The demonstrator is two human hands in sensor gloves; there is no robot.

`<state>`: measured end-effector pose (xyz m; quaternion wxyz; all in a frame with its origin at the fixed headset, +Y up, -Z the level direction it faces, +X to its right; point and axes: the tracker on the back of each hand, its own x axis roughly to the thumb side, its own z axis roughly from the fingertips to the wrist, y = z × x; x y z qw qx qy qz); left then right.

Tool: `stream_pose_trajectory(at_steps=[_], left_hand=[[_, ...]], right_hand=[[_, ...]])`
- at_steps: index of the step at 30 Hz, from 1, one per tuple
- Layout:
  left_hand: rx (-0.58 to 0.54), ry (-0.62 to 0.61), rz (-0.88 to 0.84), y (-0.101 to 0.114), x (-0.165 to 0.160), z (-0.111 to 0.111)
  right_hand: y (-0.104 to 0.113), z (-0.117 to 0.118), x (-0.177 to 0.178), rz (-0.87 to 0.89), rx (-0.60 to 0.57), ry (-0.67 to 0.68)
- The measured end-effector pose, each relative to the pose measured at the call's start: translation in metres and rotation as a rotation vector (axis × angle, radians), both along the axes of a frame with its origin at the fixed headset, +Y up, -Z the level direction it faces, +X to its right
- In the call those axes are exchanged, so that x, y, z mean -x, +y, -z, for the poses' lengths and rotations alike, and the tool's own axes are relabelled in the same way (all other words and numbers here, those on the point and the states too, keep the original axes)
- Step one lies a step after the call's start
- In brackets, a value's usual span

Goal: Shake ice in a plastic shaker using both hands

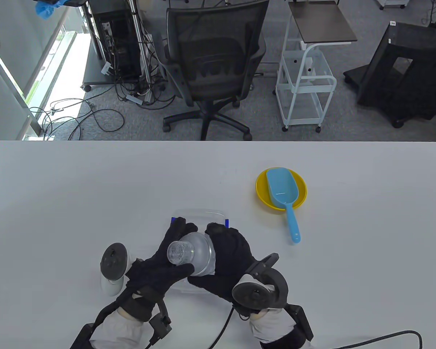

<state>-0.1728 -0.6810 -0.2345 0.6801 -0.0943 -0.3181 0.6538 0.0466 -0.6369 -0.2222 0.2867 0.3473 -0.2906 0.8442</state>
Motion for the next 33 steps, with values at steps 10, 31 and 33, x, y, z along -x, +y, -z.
stream_pose_trajectory(at_steps=[10, 31, 33], left_hand=[[-0.026, -0.03, -0.146, -0.001, 0.0, -0.001], [0.02, 0.061, -0.066, -0.018, 0.02, 0.013], [0.012, 0.064, -0.053, -0.018, 0.021, 0.014]], right_hand=[[-0.017, 0.015, -0.003, 0.234, 0.185, 0.198], [-0.033, 0.025, -0.005, 0.11, 0.453, 0.119], [-0.033, 0.025, -0.005, 0.104, 0.449, 0.117]])
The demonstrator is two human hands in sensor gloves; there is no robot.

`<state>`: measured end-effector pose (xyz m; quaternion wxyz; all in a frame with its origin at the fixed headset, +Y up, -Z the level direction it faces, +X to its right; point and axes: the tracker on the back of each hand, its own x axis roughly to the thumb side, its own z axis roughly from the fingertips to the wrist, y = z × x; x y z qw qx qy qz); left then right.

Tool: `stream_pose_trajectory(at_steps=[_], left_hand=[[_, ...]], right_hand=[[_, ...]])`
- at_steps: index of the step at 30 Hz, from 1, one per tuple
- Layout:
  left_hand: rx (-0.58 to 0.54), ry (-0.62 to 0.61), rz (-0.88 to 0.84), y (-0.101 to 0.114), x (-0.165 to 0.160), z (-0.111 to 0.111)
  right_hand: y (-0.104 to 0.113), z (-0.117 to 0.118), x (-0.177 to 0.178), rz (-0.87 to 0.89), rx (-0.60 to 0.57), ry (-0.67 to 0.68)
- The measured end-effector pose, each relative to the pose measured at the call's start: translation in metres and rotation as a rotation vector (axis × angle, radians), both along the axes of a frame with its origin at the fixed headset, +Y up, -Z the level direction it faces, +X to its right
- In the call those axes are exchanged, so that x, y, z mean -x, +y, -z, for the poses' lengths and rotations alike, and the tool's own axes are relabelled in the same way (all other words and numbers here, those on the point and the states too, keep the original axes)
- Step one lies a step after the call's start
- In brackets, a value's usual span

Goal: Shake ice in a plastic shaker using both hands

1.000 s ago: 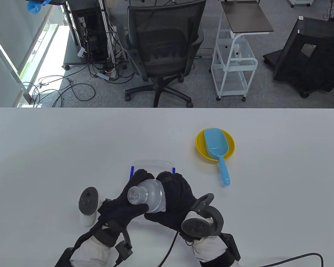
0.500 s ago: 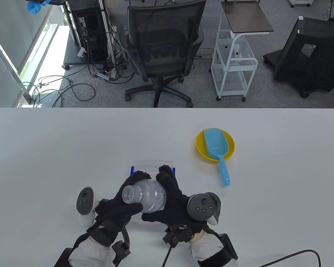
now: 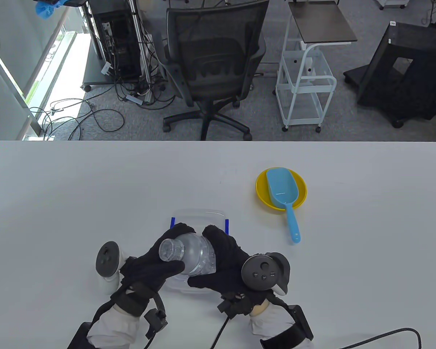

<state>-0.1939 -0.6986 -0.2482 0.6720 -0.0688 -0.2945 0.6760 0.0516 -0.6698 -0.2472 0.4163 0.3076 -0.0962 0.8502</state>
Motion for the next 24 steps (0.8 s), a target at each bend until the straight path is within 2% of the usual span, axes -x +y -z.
stream_pose_trajectory(at_steps=[9, 24], left_hand=[[-0.037, 0.034, 0.084, 0.0013, 0.0027, 0.0001], [-0.042, 0.037, 0.092, -0.0011, 0.0061, 0.0014]], right_hand=[[-0.0001, -0.0006, 0.0008, -0.035, -0.015, -0.004], [0.0016, -0.0019, 0.0017, -0.044, -0.023, -0.01]])
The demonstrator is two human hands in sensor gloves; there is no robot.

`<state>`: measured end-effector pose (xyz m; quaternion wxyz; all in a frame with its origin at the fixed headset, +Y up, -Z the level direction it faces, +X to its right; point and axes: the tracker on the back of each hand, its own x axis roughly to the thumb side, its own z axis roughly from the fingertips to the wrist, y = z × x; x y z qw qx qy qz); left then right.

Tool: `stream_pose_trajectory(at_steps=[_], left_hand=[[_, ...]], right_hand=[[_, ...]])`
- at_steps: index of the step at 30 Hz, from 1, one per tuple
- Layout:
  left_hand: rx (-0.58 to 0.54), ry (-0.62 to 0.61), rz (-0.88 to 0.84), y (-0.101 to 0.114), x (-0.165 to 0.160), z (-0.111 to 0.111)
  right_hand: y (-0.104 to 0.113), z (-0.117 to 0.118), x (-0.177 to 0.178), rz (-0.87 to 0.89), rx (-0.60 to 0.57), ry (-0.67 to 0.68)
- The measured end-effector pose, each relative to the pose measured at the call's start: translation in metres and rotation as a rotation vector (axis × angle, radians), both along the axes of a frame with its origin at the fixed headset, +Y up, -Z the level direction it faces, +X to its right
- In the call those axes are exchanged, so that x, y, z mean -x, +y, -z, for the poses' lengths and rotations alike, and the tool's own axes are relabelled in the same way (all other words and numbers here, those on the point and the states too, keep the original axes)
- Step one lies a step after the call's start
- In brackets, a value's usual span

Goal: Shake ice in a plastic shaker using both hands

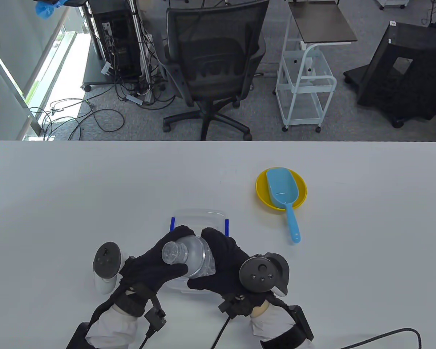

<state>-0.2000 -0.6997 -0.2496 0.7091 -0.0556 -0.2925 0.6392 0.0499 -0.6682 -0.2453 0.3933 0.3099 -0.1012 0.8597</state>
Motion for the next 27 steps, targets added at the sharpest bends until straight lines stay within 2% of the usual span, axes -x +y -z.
stream_pose_trajectory(at_steps=[5, 14, 19, 21, 23, 25, 27], left_hand=[[-0.019, -0.019, 0.017, 0.003, 0.003, 0.001], [-0.009, -0.065, 0.047, 0.003, 0.005, 0.002], [0.164, -0.243, -0.101, -0.003, -0.001, 0.004], [0.188, -0.214, -0.107, -0.007, 0.006, 0.007], [0.199, -0.158, -0.131, -0.01, 0.009, 0.008], [0.196, -0.072, -0.117, -0.014, 0.007, 0.008], [0.132, -0.049, -0.122, -0.011, 0.003, 0.005]], right_hand=[[0.003, -0.003, 0.002, -0.01, -0.015, -0.011], [-0.001, -0.002, 0.005, 0.002, 0.04, 0.022], [0.008, -0.011, 0.01, 0.049, -0.015, -0.016], [0.007, -0.011, 0.011, 0.028, -0.016, 0.005], [0.002, -0.004, 0.013, 0.015, 0.065, 0.096], [0.001, 0.001, 0.011, 0.032, 0.166, 0.047], [0.006, 0.002, 0.008, 0.085, 0.199, 0.059]])
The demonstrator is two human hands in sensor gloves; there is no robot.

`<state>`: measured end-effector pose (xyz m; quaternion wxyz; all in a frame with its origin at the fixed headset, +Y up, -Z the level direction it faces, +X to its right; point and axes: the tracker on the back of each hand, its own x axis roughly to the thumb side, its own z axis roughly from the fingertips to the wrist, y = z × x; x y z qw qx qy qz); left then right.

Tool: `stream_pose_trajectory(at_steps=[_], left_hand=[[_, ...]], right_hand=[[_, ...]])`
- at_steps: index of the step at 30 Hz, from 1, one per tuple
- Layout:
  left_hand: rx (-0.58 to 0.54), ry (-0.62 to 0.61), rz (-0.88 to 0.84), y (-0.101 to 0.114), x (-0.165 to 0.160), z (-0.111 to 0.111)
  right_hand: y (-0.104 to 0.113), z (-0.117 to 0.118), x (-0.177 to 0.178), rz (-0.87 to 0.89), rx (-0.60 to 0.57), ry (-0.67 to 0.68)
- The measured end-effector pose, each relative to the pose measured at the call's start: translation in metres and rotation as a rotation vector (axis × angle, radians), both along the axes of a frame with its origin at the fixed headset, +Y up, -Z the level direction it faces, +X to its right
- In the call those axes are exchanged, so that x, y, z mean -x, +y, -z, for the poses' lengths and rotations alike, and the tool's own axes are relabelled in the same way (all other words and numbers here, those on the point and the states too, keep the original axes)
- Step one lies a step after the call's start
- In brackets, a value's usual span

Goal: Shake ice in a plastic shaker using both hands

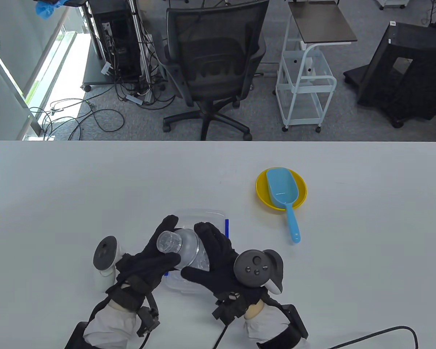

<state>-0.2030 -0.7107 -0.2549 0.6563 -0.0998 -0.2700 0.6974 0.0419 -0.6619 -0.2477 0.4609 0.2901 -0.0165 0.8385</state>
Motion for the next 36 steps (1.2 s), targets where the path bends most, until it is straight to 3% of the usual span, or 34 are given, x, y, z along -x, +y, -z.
stream_pose_trajectory(at_steps=[2, 4, 5, 6, 7, 8, 10, 11, 12, 13, 14, 15, 17, 18, 19, 20, 21, 22, 23, 24, 25, 27, 28, 29, 30, 31, 32, 33, 34, 35, 36], left_hand=[[-0.14, -0.003, -0.032, 0.024, -0.004, -0.013], [-0.49, 0.026, 0.023, 0.078, -0.009, -0.042], [-0.603, 0.042, 0.064, 0.093, -0.009, -0.052], [-0.67, 0.057, 0.111, 0.098, -0.009, -0.056], [-0.62, 0.072, 0.166, 0.09, -0.011, -0.049], [-0.445, 0.086, 0.2, 0.073, -0.011, -0.037], [0.027, -0.042, -0.04, 0.016, -0.009, -0.01], [0.127, -0.107, -0.178, 0.007, -0.013, -0.012], [0.113, -0.053, -0.164, 0.018, -0.017, -0.018], [-0.007, 0.002, -0.101, 0.031, -0.017, -0.023], [-0.261, 0.048, -0.011, 0.057, -0.018, -0.031], [-0.487, 0.02, 0.075, 0.082, -0.018, -0.043], [-0.685, 0.005, 0.139, 0.1, -0.019, -0.058], [-0.695, 0.039, 0.18, 0.095, -0.023, -0.057], [-0.554, 0.092, 0.254, 0.074, -0.026, -0.048], [-0.306, 0.114, 0.235, 0.051, -0.026, -0.036], [-0.122, 0.155, 0.186, 0.038, -0.022, -0.034], [-0.058, 0.098, 0.021, 0.032, -0.024, -0.029], [-0.042, 0.076, 0.011, 0.036, -0.025, -0.031], [-0.159, 0.047, 0.036, 0.052, -0.025, -0.037], [-0.352, 0.036, 0.049, 0.071, -0.025, -0.046], [-0.665, -0.018, 0.079, 0.104, -0.024, -0.066], [-0.746, -0.022, 0.088, 0.109, -0.027, -0.071], [-0.732, 0.072, 0.189, 0.102, -0.029, -0.069], [-0.644, 0.17, 0.266, 0.089, -0.029, -0.061], [-0.416, 0.254, 0.284, 0.067, -0.024, -0.042], [-0.191, 0.166, 0.158, 0.05, -0.021, -0.033], [-0.098, -0.016, -0.051, 0.045, -0.022, -0.031], [-0.043, -0.085, -0.102, 0.052, -0.026, -0.035], [-0.216, -0.066, -0.096, 0.067, -0.025, -0.043], [-0.491, -0.007, -0.022, 0.09, -0.025, -0.054]], right_hand=[[0.02, -0.014, -0.004, 0.095, -0.133, 0.051], [0.052, -0.046, -0.006, 0.204, -0.521, 0.009], [0.061, -0.059, -0.007, 0.21, -0.686, -0.009], [0.059, -0.062, -0.005, 0.205, -0.766, -0.034], [0.047, -0.049, -0.001, 0.137, -0.766, -0.115], [0.033, -0.033, -0.001, 0.058, -0.648, -0.169], [0.011, -0.001, -0.007, -0.028, -0.22, -0.135], [0.005, 0.002, -0.007, 0.044, -0.007, 0.029], [0.01, -0.001, -0.008, 0.166, 0.053, 0.069], [0.017, -0.008, -0.011, 0.232, 0.01, 0.032], [0.037, -0.022, -0.011, 0.287, -0.241, 0.058], [0.057, -0.043, -0.011, 0.283, -0.492, 0.033], [0.059, -0.061, -0.008, 0.189, -0.812, -0.092], [0.051, -0.055, -0.005, 0.14, -0.857, -0.143], [0.028, -0.033, -0.002, 0.013, -0.752, -0.185], [0.018, -0.018, -0.004, -0.038, -0.675, -0.177], [0.01, -0.006, -0.01, 0.029, -0.482, -0.18], [0.008, -0.001, -0.008, 0.172, -0.281, -0.037], [0.013, -0.002, -0.007, 0.254, -0.174, 0.03], [0.026, -0.016, -0.009, 0.326, -0.087, 0.11], [0.041, -0.032, -0.01, 0.367, -0.189, 0.126], [0.066, -0.066, -0.009, 0.342, -0.7, 0.052], [0.062, -0.071, -0.007, 0.268, -0.865, -0.056], [0.049, -0.054, -0.006, 0.134, -0.91, -0.175], [0.038, -0.041, -0.009, 0.054, -0.812, -0.224], [0.028, -0.023, -0.013, 0.034, -0.624, -0.192], [0.022, -0.013, -0.015, 0.113, -0.401, -0.144], [0.022, -0.014, -0.012, 0.229, -0.232, 0.036], [0.028, -0.021, -0.011, 0.344, -0.121, 0.093], [0.04, -0.036, -0.011, 0.408, -0.187, 0.105], [0.056, -0.052, -0.008, 0.422, -0.421, 0.109]])
